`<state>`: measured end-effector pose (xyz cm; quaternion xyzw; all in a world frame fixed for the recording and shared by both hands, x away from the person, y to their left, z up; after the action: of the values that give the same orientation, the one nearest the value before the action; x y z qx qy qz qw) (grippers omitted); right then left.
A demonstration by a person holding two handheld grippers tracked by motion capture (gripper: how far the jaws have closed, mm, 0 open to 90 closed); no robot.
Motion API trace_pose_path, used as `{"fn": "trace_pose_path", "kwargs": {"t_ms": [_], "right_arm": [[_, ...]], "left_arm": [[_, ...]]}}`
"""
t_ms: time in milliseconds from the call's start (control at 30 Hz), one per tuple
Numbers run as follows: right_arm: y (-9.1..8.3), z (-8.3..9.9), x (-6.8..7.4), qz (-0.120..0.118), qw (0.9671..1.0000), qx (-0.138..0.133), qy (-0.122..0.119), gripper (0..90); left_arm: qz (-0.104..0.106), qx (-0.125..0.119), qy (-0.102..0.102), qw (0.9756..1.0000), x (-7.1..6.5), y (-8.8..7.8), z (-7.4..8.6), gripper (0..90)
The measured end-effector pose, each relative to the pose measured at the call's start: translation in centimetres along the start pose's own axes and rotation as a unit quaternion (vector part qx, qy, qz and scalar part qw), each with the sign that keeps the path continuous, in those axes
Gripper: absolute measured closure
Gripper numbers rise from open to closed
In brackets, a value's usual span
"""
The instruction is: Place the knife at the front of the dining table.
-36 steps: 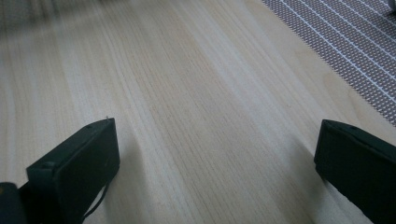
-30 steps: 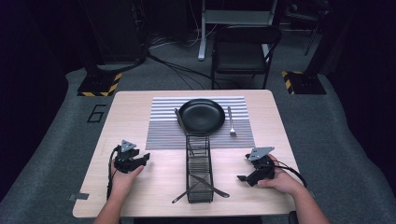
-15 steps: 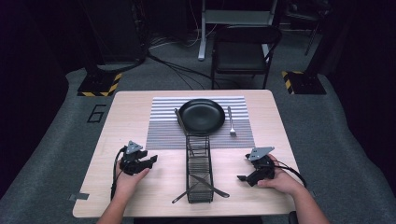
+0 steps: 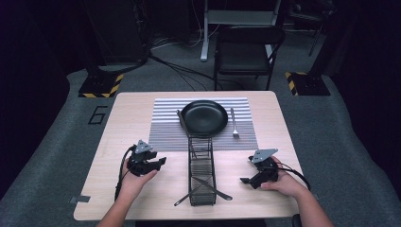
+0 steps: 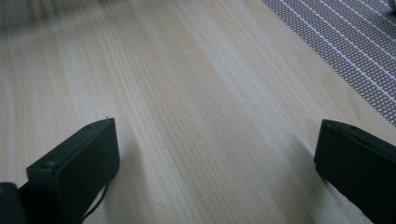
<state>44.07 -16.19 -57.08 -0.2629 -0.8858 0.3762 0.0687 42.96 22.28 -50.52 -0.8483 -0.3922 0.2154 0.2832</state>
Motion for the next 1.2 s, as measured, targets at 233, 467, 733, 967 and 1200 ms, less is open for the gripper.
{"fn": "trace_pose_path", "kwargs": {"t_ms": [233,467,733,967,1200], "right_arm": [[0.0,0.0,-0.1,-0.001,1.0,0.002,-0.006,0.0],[0.0,0.0,-0.1,-0.001,1.0,0.001,-0.006,0.0],[0.0,0.0,0.0,-0.001,1.0,0.001,-0.005,0.0],[0.0,0.0,-0.1,-0.001,1.0,0.002,-0.006,0.0],[0.0,0.0,-0.1,-0.001,1.0,0.001,-0.006,0.0]], "left_arm": [[0.012,-0.016,0.001,0.9998,-1.0,-0.8,-2.5,52.8],[0.021,-0.029,0.008,0.9993,-2.1,-1.3,-5.0,52.6],[0.03,-0.036,0.017,0.9988,-3.0,-1.4,-6.9,53.4],[0.042,-0.044,0.017,0.998,-3.8,-1.2,-8.4,53.7],[0.054,-0.035,0.026,0.9976,-4.7,-0.1,-9.1,53.7]]}}
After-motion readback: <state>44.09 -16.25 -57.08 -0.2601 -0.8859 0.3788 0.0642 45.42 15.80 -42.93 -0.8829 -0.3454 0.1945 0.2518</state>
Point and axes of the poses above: each handheld gripper's, and its own axes: y roughly forward along the jaws, z roughly out of its underside, x roughly to its left, the point moved 6 cm from there along y, roughly forward along the jaws, and after that the axes turned 6 degrees about z, right-handed, at the moved point
